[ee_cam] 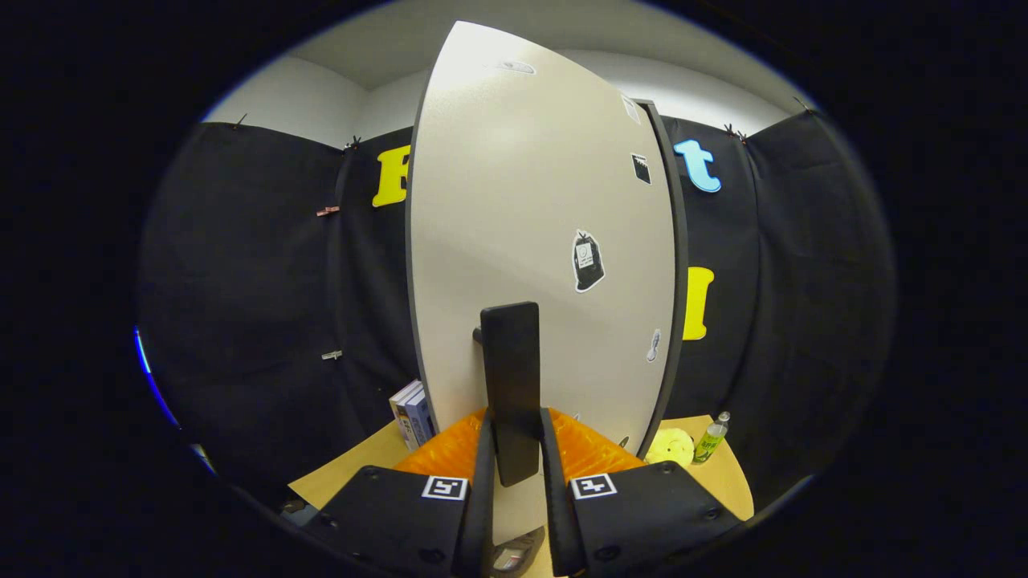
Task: Open the shoe cabinet door, grab the shoes and put them into the shoe cabinet, then close the shoe cabinet door.
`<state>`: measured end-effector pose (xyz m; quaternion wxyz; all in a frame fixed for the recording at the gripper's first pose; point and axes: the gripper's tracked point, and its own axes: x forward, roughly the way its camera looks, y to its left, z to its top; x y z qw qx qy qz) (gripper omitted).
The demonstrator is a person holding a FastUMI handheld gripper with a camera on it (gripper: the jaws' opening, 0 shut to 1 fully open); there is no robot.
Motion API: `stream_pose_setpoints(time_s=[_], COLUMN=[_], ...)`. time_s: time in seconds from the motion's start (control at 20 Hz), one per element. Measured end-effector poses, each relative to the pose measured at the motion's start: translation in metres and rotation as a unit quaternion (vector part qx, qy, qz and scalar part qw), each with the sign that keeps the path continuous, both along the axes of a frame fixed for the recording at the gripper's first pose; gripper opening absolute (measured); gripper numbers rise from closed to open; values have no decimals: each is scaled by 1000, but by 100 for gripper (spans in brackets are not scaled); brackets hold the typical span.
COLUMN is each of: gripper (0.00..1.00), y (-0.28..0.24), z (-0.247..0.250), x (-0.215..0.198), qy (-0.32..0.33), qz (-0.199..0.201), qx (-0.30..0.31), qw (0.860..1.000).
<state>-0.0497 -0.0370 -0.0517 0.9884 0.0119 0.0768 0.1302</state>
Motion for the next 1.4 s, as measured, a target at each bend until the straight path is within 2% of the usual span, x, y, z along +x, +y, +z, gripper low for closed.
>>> stream_pose_setpoints(time_s=[0.95,1.15,1.4], gripper=[31,31,30], y=[-73,-101,-129], z=[5,11,37], x=[-35,-54,-88], qy=[0,-5,-57], qz=[-110,-154,-212], qx=[16,18,-5], qw=[994,988,976])
